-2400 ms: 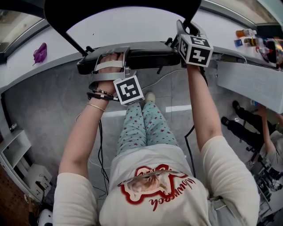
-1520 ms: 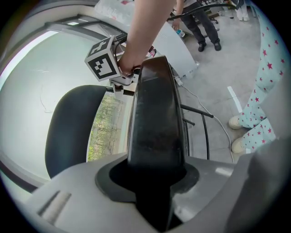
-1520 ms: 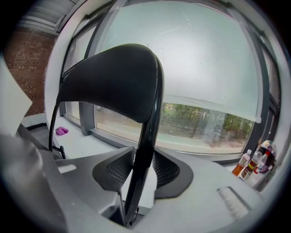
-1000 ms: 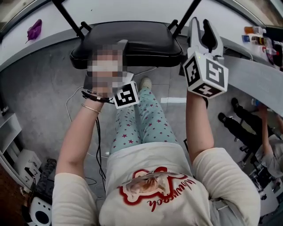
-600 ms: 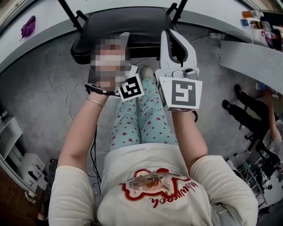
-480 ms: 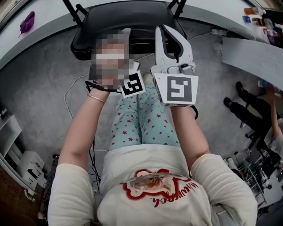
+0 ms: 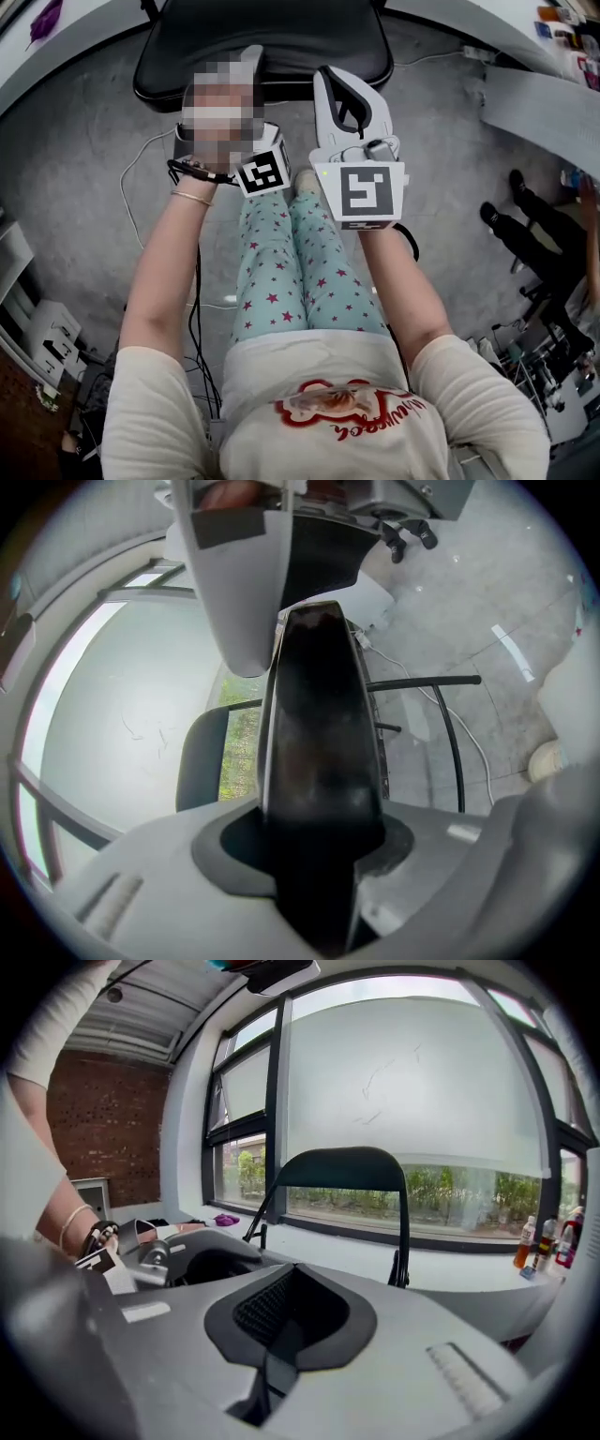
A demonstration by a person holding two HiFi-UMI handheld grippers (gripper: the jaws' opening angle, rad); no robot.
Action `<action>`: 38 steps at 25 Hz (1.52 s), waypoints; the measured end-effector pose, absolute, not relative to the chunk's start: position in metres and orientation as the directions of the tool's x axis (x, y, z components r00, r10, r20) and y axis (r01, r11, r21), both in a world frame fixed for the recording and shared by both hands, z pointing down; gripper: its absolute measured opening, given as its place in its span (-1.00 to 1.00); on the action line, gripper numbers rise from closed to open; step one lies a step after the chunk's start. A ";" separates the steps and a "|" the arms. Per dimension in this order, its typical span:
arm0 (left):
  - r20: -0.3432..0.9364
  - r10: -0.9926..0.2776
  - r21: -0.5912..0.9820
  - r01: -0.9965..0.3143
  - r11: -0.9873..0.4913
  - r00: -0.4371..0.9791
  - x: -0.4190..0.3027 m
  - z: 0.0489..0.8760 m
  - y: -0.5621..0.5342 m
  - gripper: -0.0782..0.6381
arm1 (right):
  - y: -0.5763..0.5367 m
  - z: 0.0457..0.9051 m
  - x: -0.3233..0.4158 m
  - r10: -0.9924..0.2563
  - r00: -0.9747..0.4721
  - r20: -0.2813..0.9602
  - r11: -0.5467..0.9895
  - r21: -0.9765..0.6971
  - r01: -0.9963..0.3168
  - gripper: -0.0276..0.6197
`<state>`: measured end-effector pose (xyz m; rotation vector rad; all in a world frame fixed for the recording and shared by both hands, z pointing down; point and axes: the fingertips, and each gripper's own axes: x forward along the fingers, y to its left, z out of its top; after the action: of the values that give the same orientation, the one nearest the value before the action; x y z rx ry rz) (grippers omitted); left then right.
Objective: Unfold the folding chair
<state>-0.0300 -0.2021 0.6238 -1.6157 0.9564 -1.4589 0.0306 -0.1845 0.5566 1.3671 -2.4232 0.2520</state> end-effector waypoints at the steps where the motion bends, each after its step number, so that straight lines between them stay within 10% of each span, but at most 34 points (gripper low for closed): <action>1: 0.427 -0.901 -0.901 -0.045 -0.431 0.070 -0.029 0.629 -0.199 -0.31 | -0.178 0.564 0.032 -0.784 -0.483 0.390 0.525 0.002 -0.851 -0.84; 38: 0.361 -0.931 -0.929 -0.072 -0.364 0.046 -0.031 0.737 -0.051 -0.09 | -0.027 0.684 0.040 -0.764 -0.344 0.545 0.376 -0.056 -0.925 -0.84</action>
<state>-0.0307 -0.0508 0.7368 -1.5558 1.0447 -1.4134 0.0396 -0.0271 0.6842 1.4599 -2.2095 0.5011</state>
